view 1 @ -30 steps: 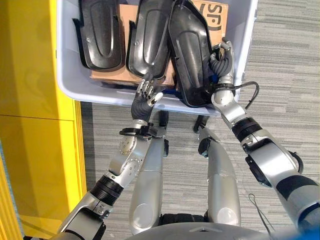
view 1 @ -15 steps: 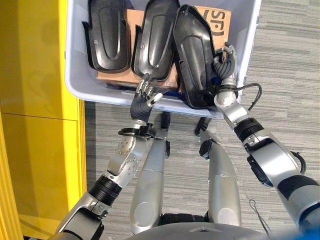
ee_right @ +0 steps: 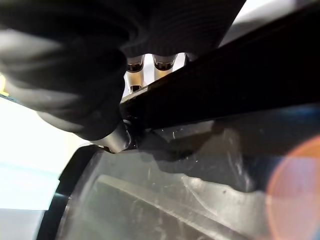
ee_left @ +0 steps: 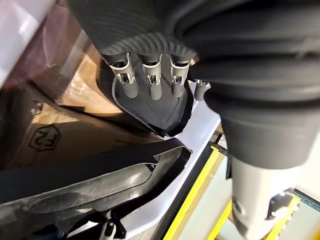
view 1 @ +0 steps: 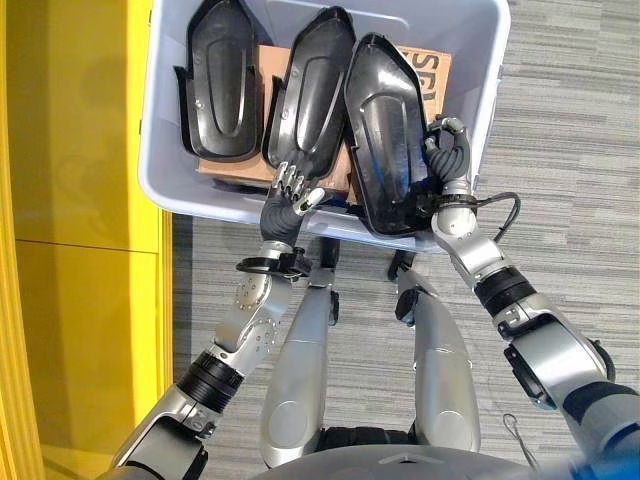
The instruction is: Move parts from the plastic box to the shelf.
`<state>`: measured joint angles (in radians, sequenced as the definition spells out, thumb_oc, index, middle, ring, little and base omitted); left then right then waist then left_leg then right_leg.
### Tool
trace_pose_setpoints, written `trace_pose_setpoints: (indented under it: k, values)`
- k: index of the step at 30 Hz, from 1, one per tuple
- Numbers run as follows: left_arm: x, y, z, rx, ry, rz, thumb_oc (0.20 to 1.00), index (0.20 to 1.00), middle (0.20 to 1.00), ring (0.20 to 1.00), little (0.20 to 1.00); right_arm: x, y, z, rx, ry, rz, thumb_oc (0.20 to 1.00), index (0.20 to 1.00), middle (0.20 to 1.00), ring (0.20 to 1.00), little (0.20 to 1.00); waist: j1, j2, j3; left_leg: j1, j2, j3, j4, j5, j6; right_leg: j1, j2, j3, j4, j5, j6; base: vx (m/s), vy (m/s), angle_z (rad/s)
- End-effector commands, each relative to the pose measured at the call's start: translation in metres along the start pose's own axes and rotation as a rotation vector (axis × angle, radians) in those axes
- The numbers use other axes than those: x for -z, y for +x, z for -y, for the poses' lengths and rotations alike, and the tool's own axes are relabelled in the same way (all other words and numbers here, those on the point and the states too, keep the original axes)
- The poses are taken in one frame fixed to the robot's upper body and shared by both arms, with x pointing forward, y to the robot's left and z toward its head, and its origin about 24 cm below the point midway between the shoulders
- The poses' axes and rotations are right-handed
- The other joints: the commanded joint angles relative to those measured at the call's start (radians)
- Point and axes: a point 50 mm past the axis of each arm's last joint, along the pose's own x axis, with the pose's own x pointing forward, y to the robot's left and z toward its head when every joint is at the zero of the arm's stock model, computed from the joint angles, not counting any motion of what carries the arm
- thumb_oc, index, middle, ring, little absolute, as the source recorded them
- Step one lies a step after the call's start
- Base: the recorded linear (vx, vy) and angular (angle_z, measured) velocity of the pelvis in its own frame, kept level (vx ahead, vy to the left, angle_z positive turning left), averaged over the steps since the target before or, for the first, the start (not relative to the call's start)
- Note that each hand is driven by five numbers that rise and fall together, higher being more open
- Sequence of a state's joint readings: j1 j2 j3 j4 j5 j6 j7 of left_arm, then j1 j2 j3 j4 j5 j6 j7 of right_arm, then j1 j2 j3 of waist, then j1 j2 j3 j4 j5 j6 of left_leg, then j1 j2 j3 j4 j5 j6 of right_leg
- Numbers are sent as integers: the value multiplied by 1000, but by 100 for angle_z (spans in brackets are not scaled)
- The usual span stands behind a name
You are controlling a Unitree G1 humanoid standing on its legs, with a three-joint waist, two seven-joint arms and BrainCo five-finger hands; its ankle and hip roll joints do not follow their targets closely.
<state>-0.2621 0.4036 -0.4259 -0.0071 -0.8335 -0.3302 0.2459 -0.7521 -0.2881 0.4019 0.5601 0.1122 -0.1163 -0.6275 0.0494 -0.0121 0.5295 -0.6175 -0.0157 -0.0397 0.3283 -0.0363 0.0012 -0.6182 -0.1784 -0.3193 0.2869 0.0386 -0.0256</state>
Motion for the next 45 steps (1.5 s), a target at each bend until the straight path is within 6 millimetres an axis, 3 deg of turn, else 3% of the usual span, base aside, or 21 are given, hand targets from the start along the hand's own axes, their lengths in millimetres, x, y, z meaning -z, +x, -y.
trace_pose_setpoints:
  k: [1, 25, 36, 45]
  values:
    - [-15, -11, 4, 50, 11, 65, 1000, 1000, 1000, 1000, 1000, -22, -3, 1, -8, 76, 117, 200, 200, 200, 200, 200, 14, -7, -12, 74, 14, 67, -100, -5, 22, 108, -42, 68, -40, -30, 143, 0, 0, 0]
    - [-5, -27, -16, -10, 40, -9, 1000, 1000, 1000, 1000, 1000, -44, -28, 1, -72, 290, 208, 200, 200, 200, 200, 200, 13, -27, -89, 211, 25, 63, -165, 19, 16, 237, -29, 50, -97, -24, 141, 0, 0, 0]
    - [4, -46, -41, -123, 38, -68, 1000, 1000, 1000, 1000, 1000, -29, -50, -18, -197, 523, 64, 200, 200, 200, 200, 200, 21, -33, -155, 314, 44, 59, -216, 34, 2, 335, -10, 36, -131, -34, 138, 17, -33, -1]
    - [9, -63, -62, -205, 56, -115, 1000, 1000, 1000, 1000, 1000, -17, -60, -24, -267, 511, 2, 200, 200, 200, 200, 200, 28, -28, -232, 402, 73, 58, -262, 51, -21, 433, 20, 12, -184, -53, 132, 30, -70, 0]
